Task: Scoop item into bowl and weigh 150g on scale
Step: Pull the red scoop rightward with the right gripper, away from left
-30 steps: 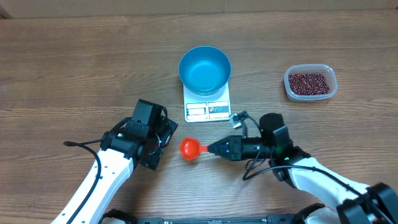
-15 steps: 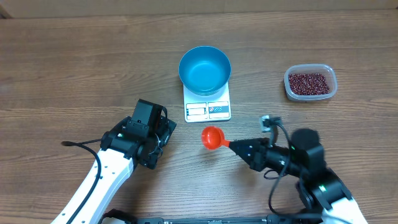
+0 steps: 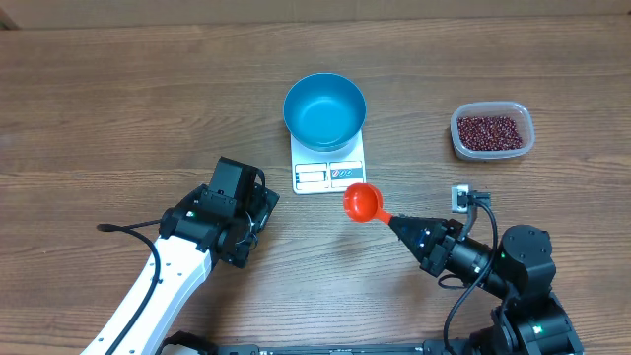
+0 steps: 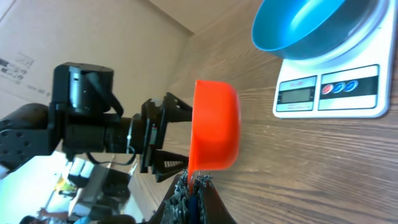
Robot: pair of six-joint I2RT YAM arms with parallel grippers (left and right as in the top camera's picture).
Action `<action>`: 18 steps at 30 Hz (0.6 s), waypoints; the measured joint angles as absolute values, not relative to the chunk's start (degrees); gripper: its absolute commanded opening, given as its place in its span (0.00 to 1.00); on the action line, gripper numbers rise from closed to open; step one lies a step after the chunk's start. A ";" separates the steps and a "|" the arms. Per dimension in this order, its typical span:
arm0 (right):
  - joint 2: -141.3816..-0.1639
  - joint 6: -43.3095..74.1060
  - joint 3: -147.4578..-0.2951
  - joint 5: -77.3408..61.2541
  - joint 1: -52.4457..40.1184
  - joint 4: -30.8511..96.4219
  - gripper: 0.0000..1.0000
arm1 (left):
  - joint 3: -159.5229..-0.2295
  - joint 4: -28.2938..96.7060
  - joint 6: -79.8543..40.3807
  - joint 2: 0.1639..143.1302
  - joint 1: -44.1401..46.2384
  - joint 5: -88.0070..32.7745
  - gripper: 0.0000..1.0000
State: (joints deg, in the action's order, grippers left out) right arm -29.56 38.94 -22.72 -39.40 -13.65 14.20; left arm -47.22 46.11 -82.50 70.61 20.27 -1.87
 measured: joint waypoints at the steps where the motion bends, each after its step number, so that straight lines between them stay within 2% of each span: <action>1: -29.56 38.79 -22.72 -39.20 -13.41 14.22 0.04 | -47.22 46.11 -82.50 70.61 20.27 -1.87 1.00; 8: -29.52 37.39 -22.90 -35.20 -11.09 17.80 0.04 | -47.22 46.11 -82.50 70.61 20.27 -1.89 0.98; 11: -29.52 35.33 -24.36 -31.40 -10.41 24.08 0.04 | -47.22 46.11 -82.24 70.61 20.27 -2.13 0.67; 15: -29.63 32.10 -31.03 -24.27 -10.15 32.23 0.04 | -47.22 45.43 -81.32 70.61 20.27 -3.20 0.05; 18: -29.52 30.13 -37.19 -18.61 -10.15 36.51 0.04 | -47.22 43.31 -78.74 70.61 20.27 -3.70 0.04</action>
